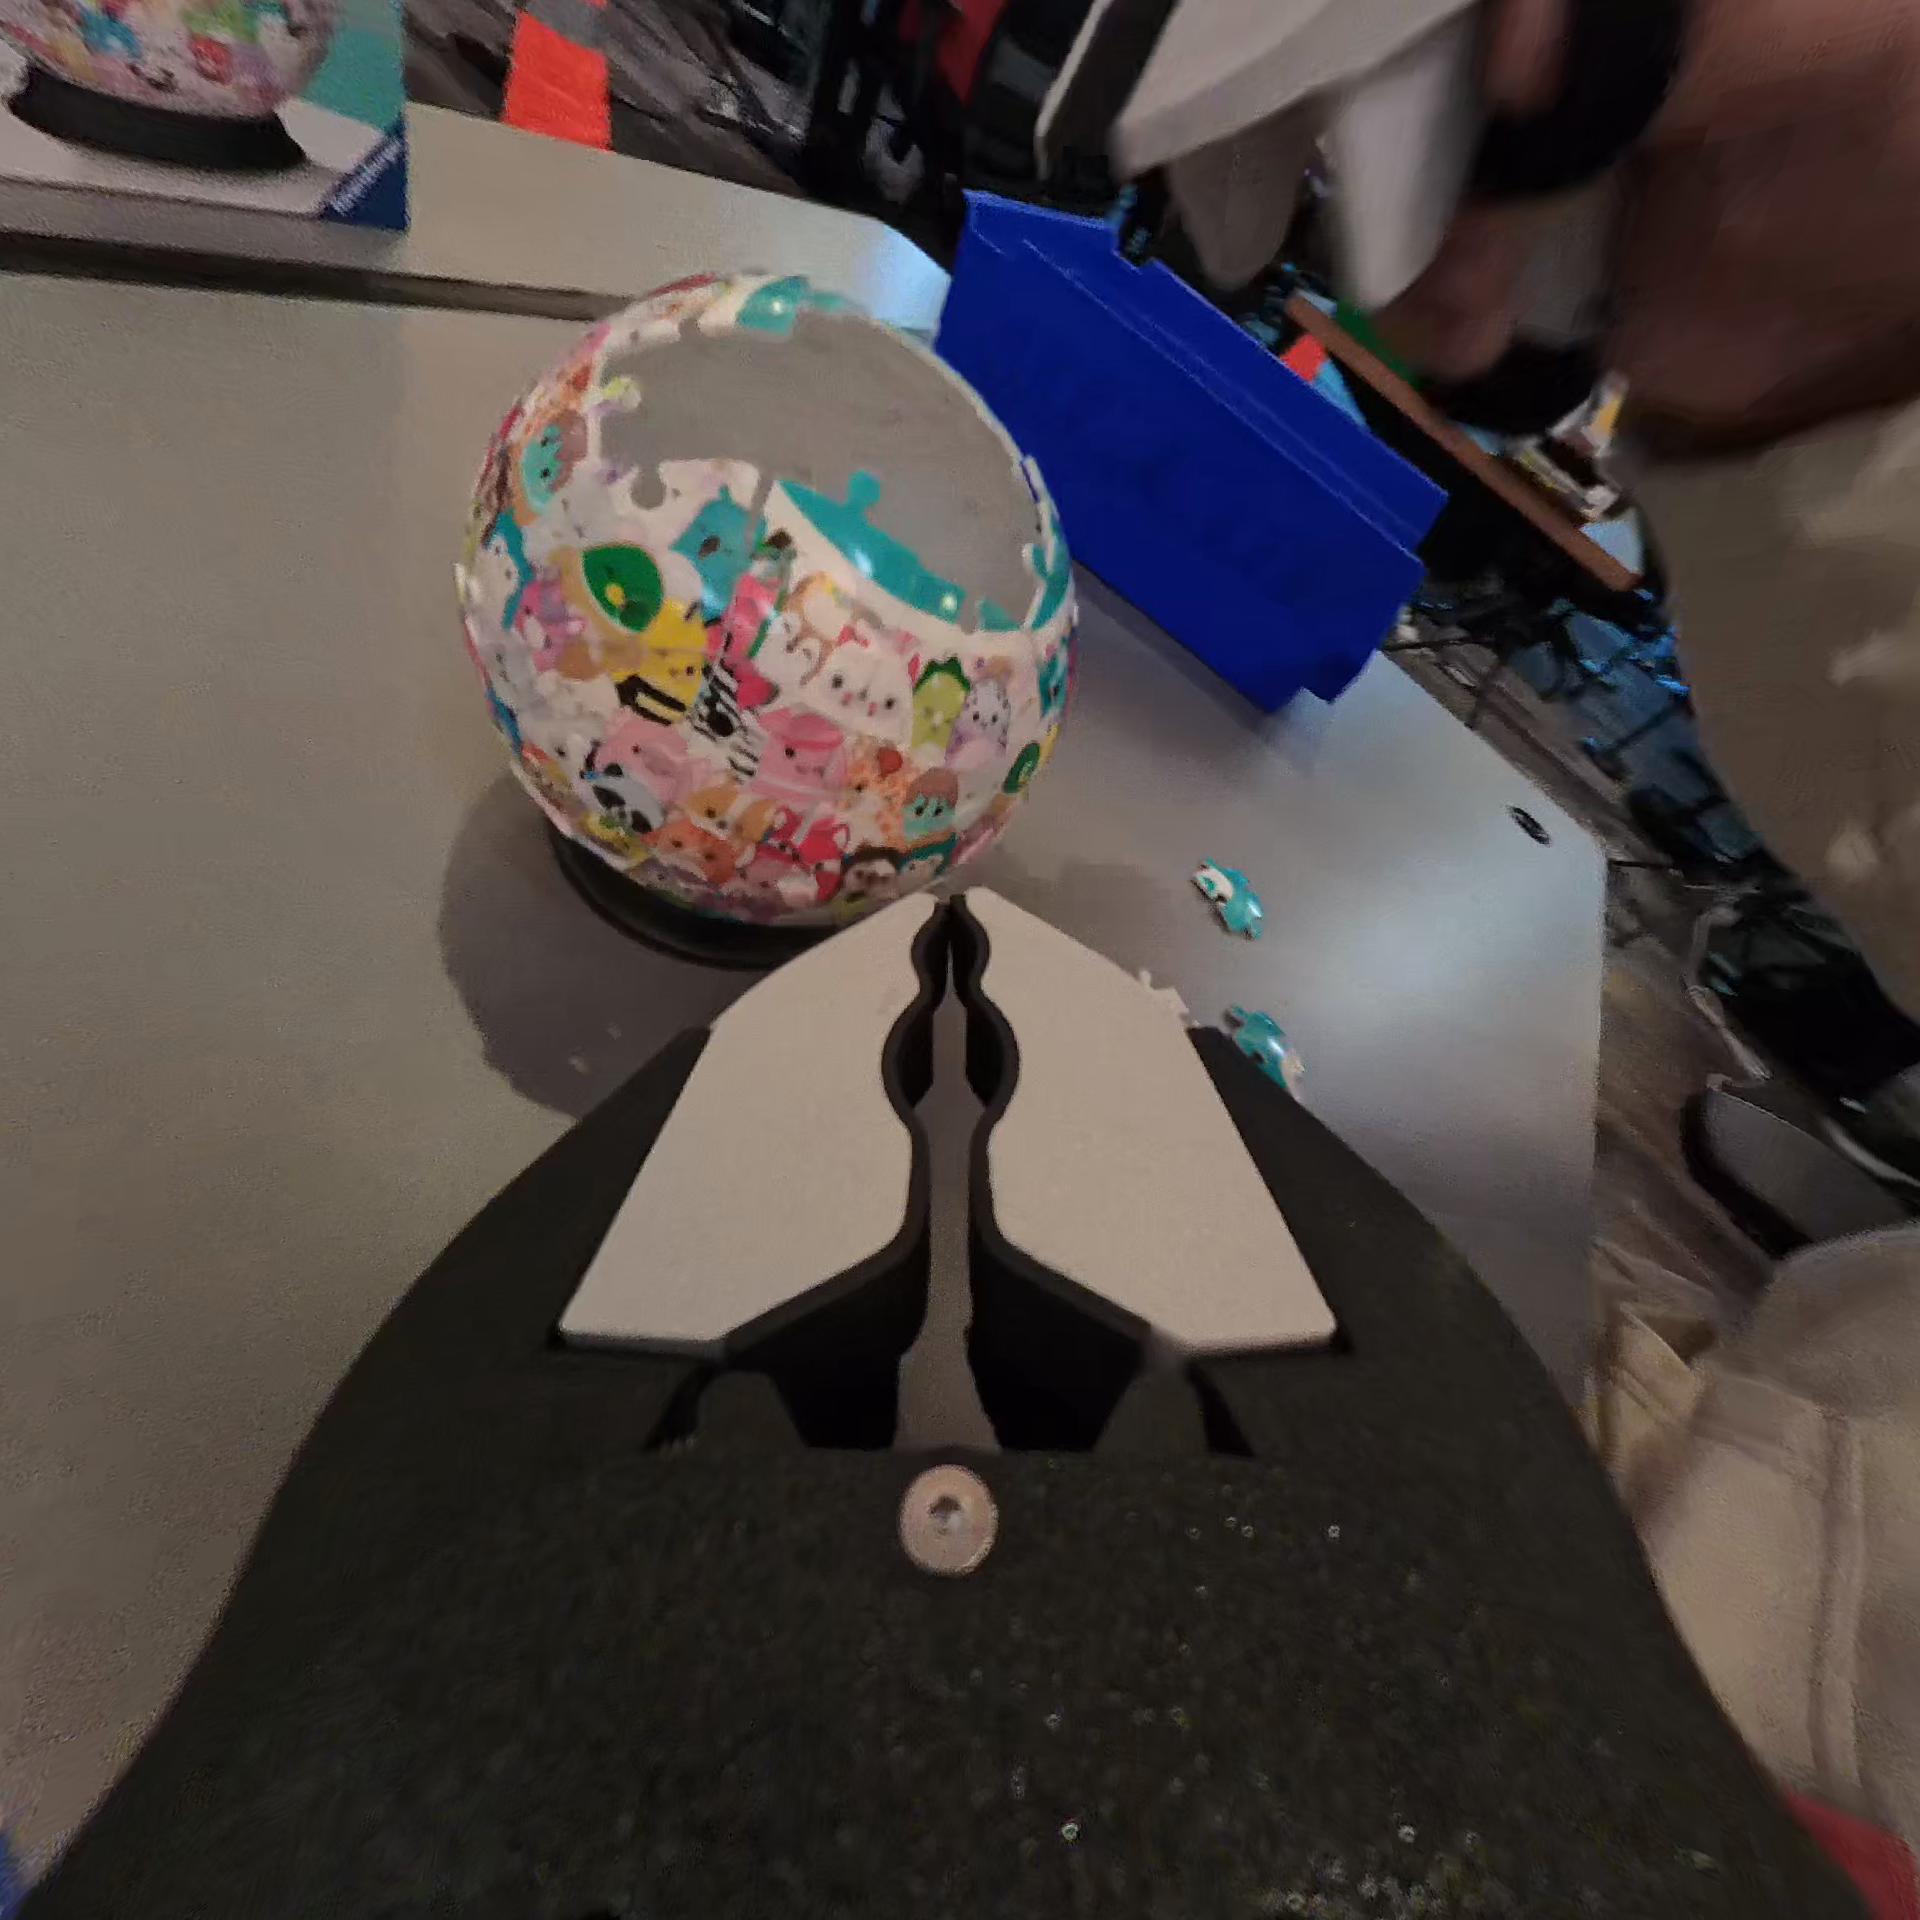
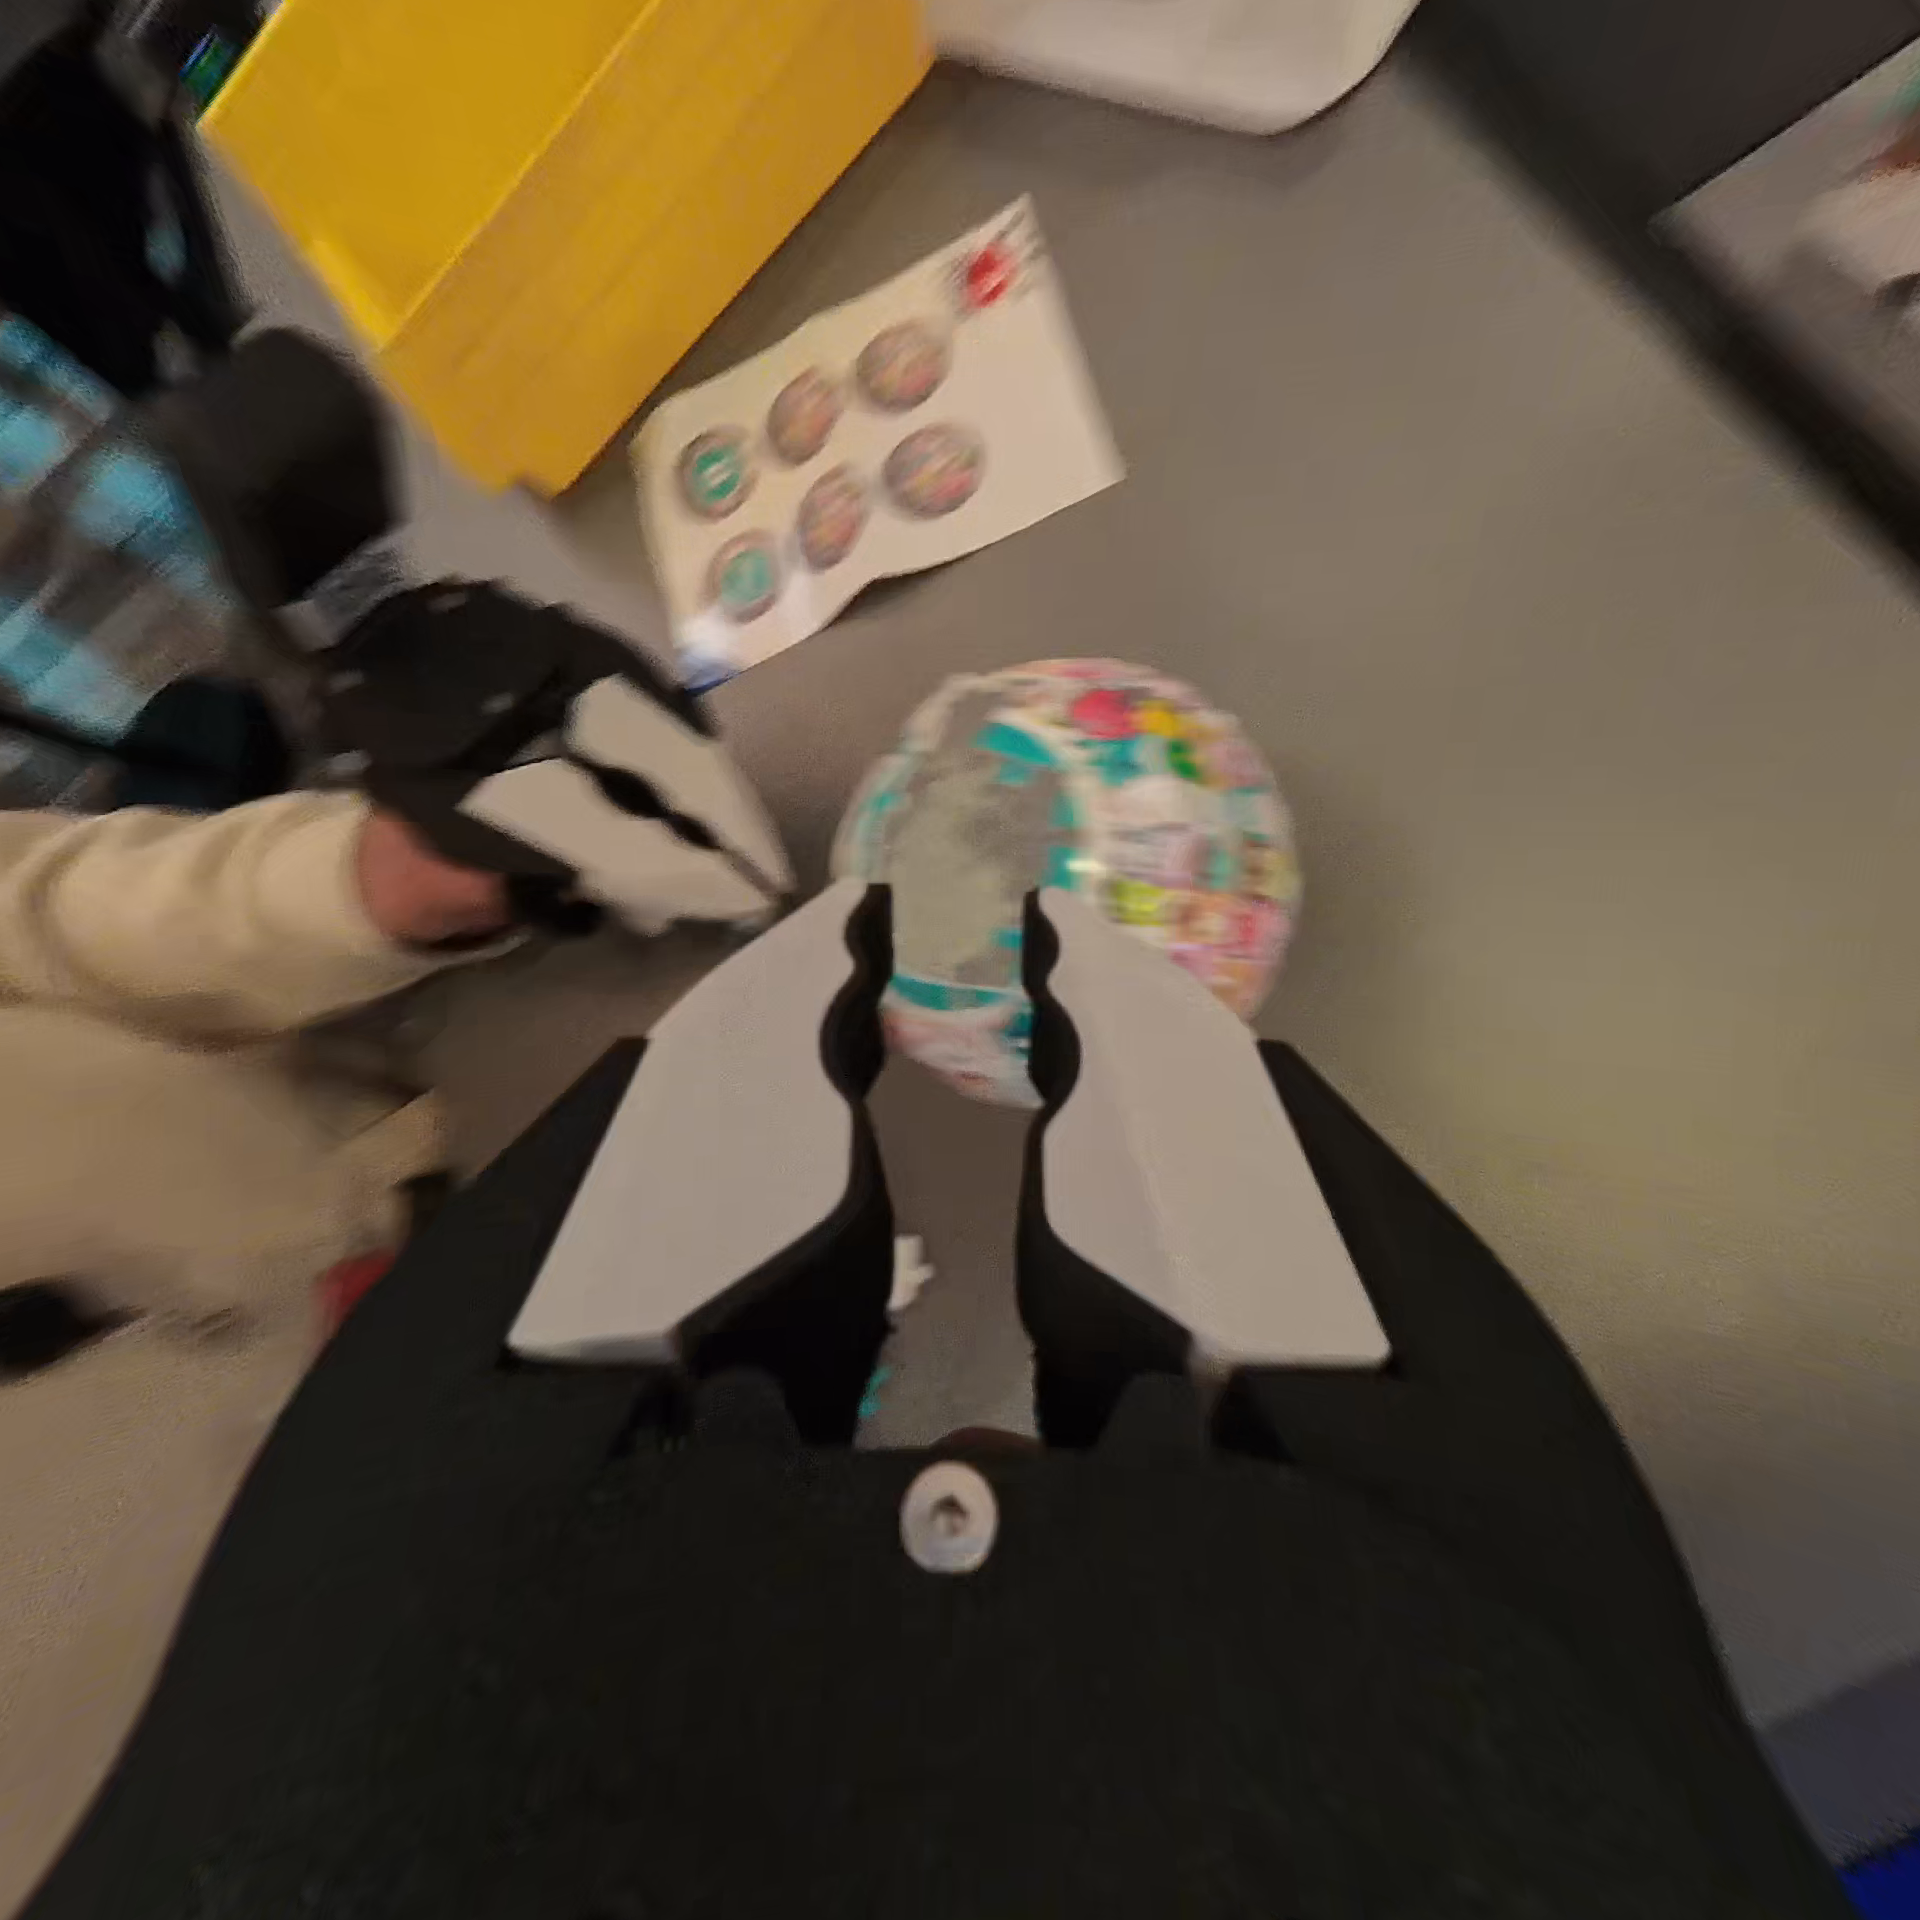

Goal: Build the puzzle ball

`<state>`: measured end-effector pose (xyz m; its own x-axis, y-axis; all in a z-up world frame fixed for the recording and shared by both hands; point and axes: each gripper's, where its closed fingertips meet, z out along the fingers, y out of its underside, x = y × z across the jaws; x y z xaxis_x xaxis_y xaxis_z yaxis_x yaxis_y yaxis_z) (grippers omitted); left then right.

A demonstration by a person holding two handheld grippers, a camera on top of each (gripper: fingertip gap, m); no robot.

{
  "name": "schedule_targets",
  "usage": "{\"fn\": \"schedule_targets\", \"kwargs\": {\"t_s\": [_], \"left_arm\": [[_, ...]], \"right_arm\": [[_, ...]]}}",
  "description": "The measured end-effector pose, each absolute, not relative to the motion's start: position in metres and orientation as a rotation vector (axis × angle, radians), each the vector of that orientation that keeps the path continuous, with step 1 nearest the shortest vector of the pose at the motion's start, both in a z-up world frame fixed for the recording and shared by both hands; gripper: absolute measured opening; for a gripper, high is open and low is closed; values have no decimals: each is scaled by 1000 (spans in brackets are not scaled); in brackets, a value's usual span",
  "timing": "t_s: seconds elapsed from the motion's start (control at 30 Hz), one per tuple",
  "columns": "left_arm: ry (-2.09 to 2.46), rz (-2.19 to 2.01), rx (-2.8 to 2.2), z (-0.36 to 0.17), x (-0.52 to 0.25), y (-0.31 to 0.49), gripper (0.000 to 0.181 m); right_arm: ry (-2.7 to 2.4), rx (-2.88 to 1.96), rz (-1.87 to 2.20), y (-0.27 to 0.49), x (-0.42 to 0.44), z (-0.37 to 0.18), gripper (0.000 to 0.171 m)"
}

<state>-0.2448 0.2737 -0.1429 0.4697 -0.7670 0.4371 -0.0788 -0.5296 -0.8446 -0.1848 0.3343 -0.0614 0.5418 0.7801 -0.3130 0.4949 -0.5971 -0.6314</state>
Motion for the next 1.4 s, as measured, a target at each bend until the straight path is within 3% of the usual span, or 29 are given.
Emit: {"fn": "schedule_targets", "kwargs": {"t_s": [0.13,0.4,0.93,1.4], "left_arm": [[628,-986,-1934,-141,-244,286,0],[615,-978,-1971,-153,-239,290,0],[604,-978,-1995,-158,-239,294,0],[590,-981,-1982,-153,-242,295,0]], "right_arm": [[-746,-2063,681,372,-133,-105,0],[-559,-2125,949,385,-136,-171,0],[-634,-2166,1171,402,-162,-178,0],[-641,-2193,1109,404,-161,-185,0]]}}
